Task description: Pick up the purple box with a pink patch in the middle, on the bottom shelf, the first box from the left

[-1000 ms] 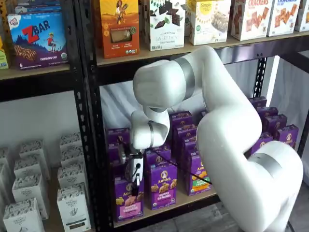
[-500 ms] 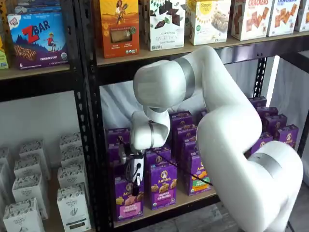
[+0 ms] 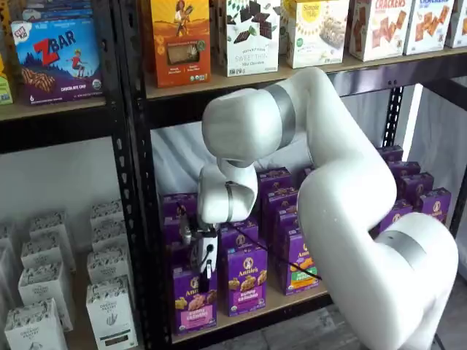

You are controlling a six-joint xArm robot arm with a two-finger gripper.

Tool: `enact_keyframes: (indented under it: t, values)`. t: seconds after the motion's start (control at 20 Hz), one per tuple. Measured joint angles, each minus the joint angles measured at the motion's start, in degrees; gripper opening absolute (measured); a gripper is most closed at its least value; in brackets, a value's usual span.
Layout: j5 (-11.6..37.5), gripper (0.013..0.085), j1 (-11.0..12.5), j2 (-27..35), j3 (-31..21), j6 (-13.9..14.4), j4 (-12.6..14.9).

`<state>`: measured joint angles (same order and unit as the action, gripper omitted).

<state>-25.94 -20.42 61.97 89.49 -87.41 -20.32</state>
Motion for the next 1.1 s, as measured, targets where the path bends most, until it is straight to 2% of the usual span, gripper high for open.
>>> enact_keyframes:
  t: [0.2,0.3,0.35,0.5,0.9,1.1]
  values:
    - [-0.51,0.0450,0.17,-0.32,-0.23,0.91,1.19]
    - [-0.33,0.0370,0.23,-0.60,-0.62,0.54,0.85]
    - [-0.31,0.0370,0.26,-0.71,-0.76,0.49,0.84]
    - [-0.09,0.0290,0.37,-1.10,-1.30,0.41,0.90]
    - [-0.44,0.0290,0.68,-2.13,-2.51,1.40,2.36]
    - [-0.14,0.0290,0.44,-3.57,-4.62,3.61,4.63]
